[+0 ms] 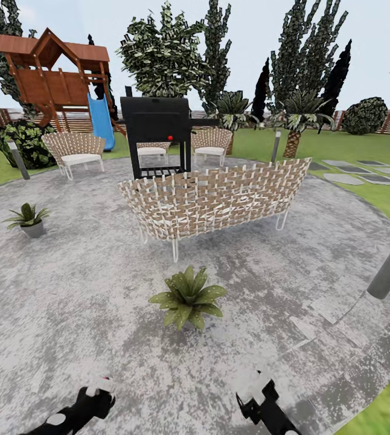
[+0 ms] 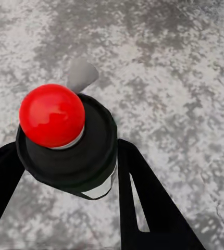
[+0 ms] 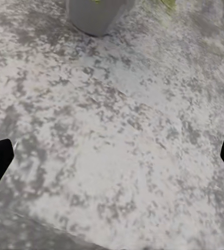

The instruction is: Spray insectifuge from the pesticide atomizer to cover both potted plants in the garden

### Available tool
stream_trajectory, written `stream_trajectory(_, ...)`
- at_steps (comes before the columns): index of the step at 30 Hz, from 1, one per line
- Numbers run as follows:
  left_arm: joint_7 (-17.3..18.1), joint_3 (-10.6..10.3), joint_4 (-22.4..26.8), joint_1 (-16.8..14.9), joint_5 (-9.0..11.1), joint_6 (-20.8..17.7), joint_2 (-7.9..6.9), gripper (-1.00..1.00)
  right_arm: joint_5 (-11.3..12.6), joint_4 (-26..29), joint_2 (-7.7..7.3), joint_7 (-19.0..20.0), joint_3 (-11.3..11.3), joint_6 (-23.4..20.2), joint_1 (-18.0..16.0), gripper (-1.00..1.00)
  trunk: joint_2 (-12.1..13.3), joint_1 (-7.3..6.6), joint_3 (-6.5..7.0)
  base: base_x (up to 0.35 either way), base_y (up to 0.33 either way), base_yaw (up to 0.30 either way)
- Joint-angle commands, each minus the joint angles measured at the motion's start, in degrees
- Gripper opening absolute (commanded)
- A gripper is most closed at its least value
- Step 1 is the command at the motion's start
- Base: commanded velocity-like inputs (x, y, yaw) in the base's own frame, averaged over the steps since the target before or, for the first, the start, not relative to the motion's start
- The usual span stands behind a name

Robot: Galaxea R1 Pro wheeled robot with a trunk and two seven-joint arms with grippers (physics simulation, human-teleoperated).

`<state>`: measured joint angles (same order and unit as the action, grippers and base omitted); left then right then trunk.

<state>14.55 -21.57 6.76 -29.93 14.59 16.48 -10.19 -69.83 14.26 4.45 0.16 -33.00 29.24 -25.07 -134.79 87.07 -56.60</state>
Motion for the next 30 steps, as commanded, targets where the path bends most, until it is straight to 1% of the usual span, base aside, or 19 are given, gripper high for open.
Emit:
stream_trajectory(1,-1.1,-0.4,0.0,0.6,1.9,1.1,-0.01,-1.0,1.1,-0.8,-0.03,-2.1,-0.5,1.2,0.9,1.0,0.0,-0.01,-0.03,0.0,0.0,0.0)
stream_trajectory(2,-3.4,-0.3,-0.1,1.6,3.5,2.4,-0.04,-1.0,4.1,-1.9,-0.19,-4.1,-0.6,2.7,1.6,1.0,0.0,-0.01,-0.03,0.0,0.0,0.0)
stream_trajectory(3,-5.8,-0.3,-0.1,2.5,5.2,3.7,-0.06,-1.0,7.9,-2.5,-0.61,-5.4,-0.6,3.6,2.0,1.0,0.0,-0.01,-0.03,0.0,0.0,0.0)
stream_trajectory(4,-8.5,-0.3,-0.1,3.5,6.9,5.4,-0.06,-1.0,12.8,-2.9,-0.9,-6.1,-0.6,4.1,2.2,1.0,0.0,-0.01,-0.03,0.0,0.0,0.0)
stream_trajectory(6,-13.0,-0.3,-0.1,4.8,10.3,8.9,-0.02,-1.0,24.6,-3.1,-1.18,-6.6,-0.6,4.5,2.3,1.0,0.0,-0.01,-0.03,0.0,0.0,0.0)
stream_trajectory(7,-14.6,-0.3,-0.2,5.1,12.0,9.8,0.02,-1.0,30.1,-3.2,-1.23,-6.7,-0.6,4.5,2.4,1.0,0.0,-0.01,-0.03,0.0,0.0,0.0)
stream_trajectory(8,-15.3,-0.3,-0.3,5.2,13.3,10.1,0.05,-1.0,33.1,-3.2,-1.27,-6.7,-0.5,4.6,2.4,1.0,0.0,-0.01,-0.03,0.0,0.0,0.0)
stream_trajectory(9,-16.1,-0.4,-0.9,5.2,15.6,10.3,0.18,-1.0,35.9,-3.1,-1.39,-6.7,-0.5,4.5,2.4,1.0,0.0,-0.01,-0.03,0.0,0.0,0.0)
stream_trajectory(10,-16.3,-0.4,-2.0,5.3,17.3,10.5,0.4,-1.0,36.9,-3.1,-1.67,-6.7,-0.5,4.5,2.4,1.0,0.0,-0.01,-0.03,0.0,0.0,0.0)
stream_trajectory(11,-16.6,-0.4,-3.9,5.3,19.8,10.8,0.89,-1.0,38.0,-3.3,-2.34,-6.7,-0.4,4.5,2.4,1.0,0.0,-0.01,-0.03,0.0,0.0,0.0)
stream_trajectory(12,-16.7,-0.4,-4.7,5.4,20.9,10.9,1.1,-1.0,38.4,-3.3,-2.64,-6.7,-0.3,4.4,2.4,1.0,0.0,-0.01,-0.03,0.0,0.0,0.0)
stream_trajectory(13,-16.7,-0.4,-5.2,5.4,21.4,10.9,1.22,-1.0,38.6,-3.3,-2.84,-6.7,-0.3,4.4,2.4,1.0,0.0,-0.01,-0.03,0.0,0.0,0.0)
stream_trajectory(15,-16.8,-0.4,-6.0,5.5,21.8,10.9,1.57,-1.0,38.7,-3.4,-3.85,-6.7,-0.3,4.3,2.4,1.0,0.0,-0.01,-0.03,0.0,0.0,0.0)
stream_trajectory(17,-16.8,-0.4,-6.7,5.6,22.0,10.9,2.23,-1.0,38.8,-3.4,-4.53,-6.7,-0.3,4.3,2.5,1.0,0.0,-0.01,-0.03,0.0,0.0,0.0)
stream_trajectory(19,-16.8,-0.4,-6.8,5.7,22.0,11.0,2.77,-1.0,38.9,-4.8,-4.49,-6.7,-0.3,4.3,2.5,1.0,0.0,-0.01,-0.03,0.0,0.0,0.0)
stream_trajectory(22,-16.8,-0.4,-6.8,5.8,22.0,11.0,3.21,-1.0,38.9,-10.7,-4.37,-6.7,-0.3,4.3,2.6,1.0,0.0,-0.01,-0.03,0.0,0.0,0.0)
stream_trajectory(23,-16.8,-0.4,-6.8,5.8,22.0,11.0,3.38,-1.0,38.9,-11.7,-4.32,-6.6,-0.3,4.3,2.6,1.0,0.0,-0.01,-0.03,0.0,0.0,0.0)
stream_trajectory(30,-16.7,-0.4,-6.9,5.8,21.9,11.0,3.67,-1.0,38.9,-12.8,-4.37,-6.6,-0.3,4.3,2.7,1.0,0.0,-0.01,-0.03,0.0,0.0,0.0)
